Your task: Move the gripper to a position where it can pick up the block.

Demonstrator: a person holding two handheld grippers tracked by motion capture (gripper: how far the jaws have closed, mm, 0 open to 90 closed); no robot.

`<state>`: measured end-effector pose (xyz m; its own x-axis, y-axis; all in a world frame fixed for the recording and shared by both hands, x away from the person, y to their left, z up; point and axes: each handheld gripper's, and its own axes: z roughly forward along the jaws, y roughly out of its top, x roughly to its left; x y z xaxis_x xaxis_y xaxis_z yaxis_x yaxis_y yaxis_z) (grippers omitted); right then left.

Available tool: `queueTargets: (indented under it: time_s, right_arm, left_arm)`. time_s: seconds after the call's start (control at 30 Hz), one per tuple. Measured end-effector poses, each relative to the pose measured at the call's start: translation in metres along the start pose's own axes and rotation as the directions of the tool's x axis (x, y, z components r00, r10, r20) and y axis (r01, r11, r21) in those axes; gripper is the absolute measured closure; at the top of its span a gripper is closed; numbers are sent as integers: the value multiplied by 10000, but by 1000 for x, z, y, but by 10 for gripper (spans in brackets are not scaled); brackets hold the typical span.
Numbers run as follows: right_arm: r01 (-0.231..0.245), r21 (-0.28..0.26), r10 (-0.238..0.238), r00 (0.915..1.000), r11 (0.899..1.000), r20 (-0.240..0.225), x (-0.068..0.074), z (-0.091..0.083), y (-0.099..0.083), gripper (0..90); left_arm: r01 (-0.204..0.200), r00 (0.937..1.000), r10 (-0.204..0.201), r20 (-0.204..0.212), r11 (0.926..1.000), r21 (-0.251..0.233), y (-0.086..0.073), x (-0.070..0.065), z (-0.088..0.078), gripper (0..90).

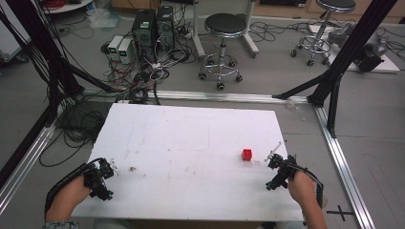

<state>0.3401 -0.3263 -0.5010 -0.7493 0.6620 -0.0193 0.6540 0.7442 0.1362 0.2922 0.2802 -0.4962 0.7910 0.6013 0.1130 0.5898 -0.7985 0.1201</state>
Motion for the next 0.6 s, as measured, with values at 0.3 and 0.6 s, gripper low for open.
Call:
queueTargets:
  time_s: [0.3,0.6]
  right_arm:
    - [2167,554,-2118,9737,9747,-836,-24,-8,8,8]
    - [4244,568,-4200,9043,9037,-762,-46,-20,14,8]
  left_arm:
    - [149,9999,-149,-46,9999,-32,-3,2,0,202]
    - [192,9998,-193,-79,9997,-127,-2,3,-3,202]
